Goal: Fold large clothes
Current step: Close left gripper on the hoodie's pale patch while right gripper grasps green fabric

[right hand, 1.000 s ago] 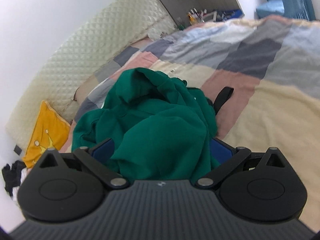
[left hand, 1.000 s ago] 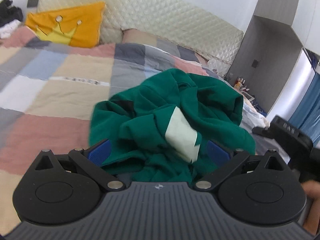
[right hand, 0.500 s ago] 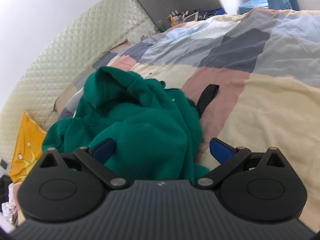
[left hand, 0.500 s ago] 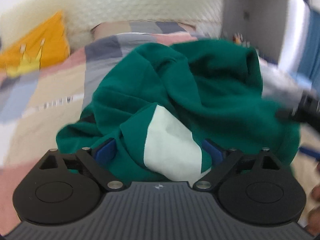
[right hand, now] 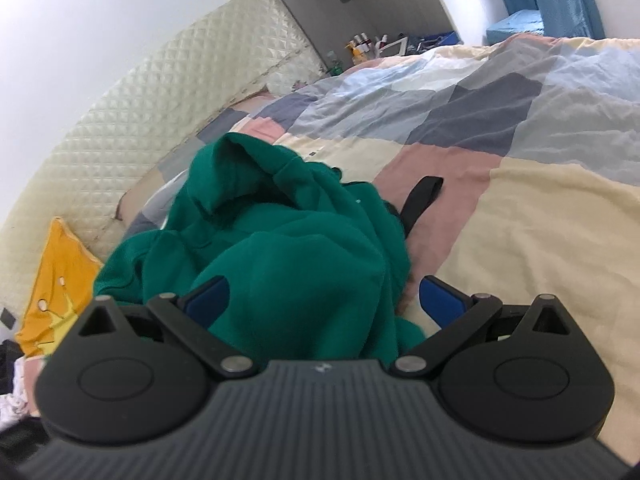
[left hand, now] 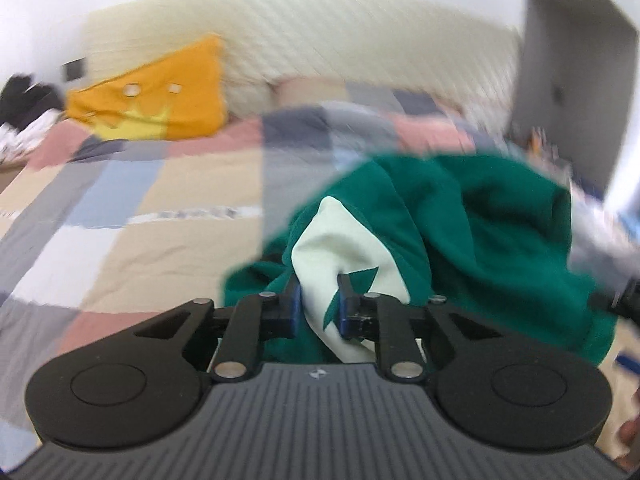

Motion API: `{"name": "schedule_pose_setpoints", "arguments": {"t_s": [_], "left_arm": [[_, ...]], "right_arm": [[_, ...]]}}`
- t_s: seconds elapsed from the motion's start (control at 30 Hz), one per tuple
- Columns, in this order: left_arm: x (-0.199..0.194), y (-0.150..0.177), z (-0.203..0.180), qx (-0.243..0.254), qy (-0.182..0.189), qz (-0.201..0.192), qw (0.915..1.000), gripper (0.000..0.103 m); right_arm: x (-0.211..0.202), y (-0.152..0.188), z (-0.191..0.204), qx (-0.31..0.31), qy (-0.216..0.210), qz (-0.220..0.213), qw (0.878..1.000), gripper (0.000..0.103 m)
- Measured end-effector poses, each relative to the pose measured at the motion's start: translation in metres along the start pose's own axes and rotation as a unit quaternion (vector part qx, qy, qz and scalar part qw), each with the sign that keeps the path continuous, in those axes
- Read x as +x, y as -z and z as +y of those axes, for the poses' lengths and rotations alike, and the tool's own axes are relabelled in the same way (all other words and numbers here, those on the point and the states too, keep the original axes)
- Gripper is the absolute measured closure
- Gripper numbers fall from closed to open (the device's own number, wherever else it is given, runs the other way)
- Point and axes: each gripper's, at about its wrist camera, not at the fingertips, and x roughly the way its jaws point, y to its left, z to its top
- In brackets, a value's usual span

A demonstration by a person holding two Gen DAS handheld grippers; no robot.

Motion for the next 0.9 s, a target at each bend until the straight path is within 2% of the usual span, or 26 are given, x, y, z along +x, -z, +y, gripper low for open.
{"name": "schedule_pose_setpoints", "arguments": {"t_s": [0.17, 0.3, 0.57, 0.7, 0.8, 0.9], "left_arm": [[-0.056, -0.021, 0.064, -0.064, -0.02, -0.034, 0.9971, 0.089], [-0.105, -0.031, 0.109, -0.09, -0.043, -0.063, 0.993, 0.09], [-0.188, -0.032, 0.209, -0.171, -0.059, -0.085, 0.9799, 0.092], [-0.221, -0.026, 0.256, -0.171, -0.099, -0.104, 0.9748, 0.095], [-0.23, -0.016, 0.293, -0.197, -0.116, -0.093, 0.9692, 0.096], [-0.217, 0.001, 0.305, -0.187, -0.139, -0.07, 0.97, 0.096]], "right_arm": [[-0.018, 0.004, -0.001, 0.008, -0.025, 0.0, 1.0, 0.0], [-0.029, 0.012, 0.006, -0.009, -0.037, 0.006, 0.999, 0.0], [-0.056, 0.018, 0.015, -0.043, -0.089, 0.03, 0.995, 0.0], [-0.063, 0.017, 0.018, -0.049, -0.089, 0.046, 0.994, 0.0], [-0.069, 0.014, 0.017, -0.044, -0.088, 0.041, 0.994, 0.0], [-0.065, 0.013, 0.014, -0.029, -0.077, 0.043, 0.996, 0.0]]}}
